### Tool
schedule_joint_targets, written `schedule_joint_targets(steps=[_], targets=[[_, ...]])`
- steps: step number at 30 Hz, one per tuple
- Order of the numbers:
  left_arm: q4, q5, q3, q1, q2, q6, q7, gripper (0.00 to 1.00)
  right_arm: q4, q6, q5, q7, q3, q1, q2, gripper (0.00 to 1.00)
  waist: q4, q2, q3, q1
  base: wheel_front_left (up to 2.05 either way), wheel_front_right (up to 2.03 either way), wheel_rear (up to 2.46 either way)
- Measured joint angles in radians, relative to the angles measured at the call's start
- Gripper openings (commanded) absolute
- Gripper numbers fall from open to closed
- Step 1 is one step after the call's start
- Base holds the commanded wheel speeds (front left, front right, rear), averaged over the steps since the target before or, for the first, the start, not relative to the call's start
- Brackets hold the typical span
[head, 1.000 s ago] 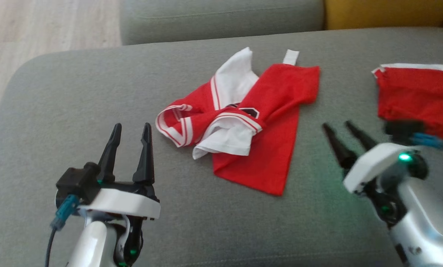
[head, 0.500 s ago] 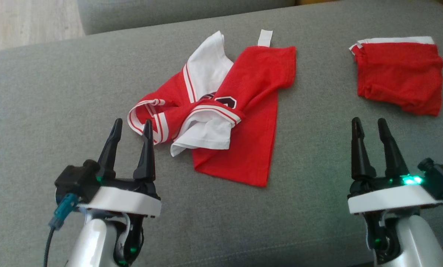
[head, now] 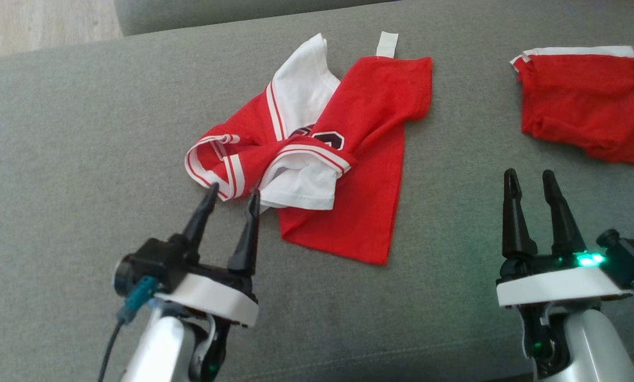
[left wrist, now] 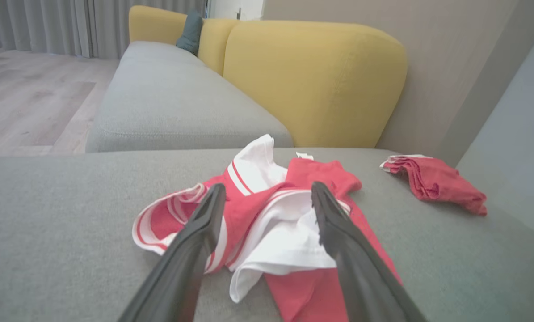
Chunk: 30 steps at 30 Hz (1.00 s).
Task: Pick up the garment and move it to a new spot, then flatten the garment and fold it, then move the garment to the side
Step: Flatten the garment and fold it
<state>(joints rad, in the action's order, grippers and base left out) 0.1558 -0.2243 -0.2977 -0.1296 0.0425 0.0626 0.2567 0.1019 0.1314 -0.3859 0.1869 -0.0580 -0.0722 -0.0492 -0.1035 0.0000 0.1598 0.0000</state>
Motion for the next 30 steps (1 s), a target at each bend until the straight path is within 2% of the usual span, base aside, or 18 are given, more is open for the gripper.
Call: schedule_joint_targets(steps=[4, 12, 21, 30], targets=[[0.044, -0.004, -0.026, 0.001, 0.0, 0.008, 0.0, 1.0, 0.014, 0.0, -0.006, 0.007, 0.001, 0.0, 0.001, 1.0, 0.006, 0.0, 0.008, 0.0, 0.0, 0.0, 0.0], [0.213, 0.067, -0.09, -0.009, 0.002, 0.026, 0.0, 1.0, 0.03, 0.0, -0.013, 0.021, 0.001, -0.005, 0.001, 1.0, 0.005, 0.0, 0.023, 0.0, 0.0, 0.0, 0.0], [0.336, 0.09, -0.081, -0.123, 0.002, -0.011, 0.0, 1.0, 0.044, 0.0, -0.018, 0.023, -0.013, -0.026, 0.001, 1.0, -0.011, 0.0, 0.046, 0.0, 0.0, 0.0, 0.0], [0.417, 0.091, -0.095, -0.166, 0.0, -0.008, 0.0, 1.0, 0.057, 0.0, -0.018, 0.023, -0.026, -0.029, 0.001, 1.0, -0.031, 0.0, 0.063, 0.0, 0.0, 0.0, 0.0]])
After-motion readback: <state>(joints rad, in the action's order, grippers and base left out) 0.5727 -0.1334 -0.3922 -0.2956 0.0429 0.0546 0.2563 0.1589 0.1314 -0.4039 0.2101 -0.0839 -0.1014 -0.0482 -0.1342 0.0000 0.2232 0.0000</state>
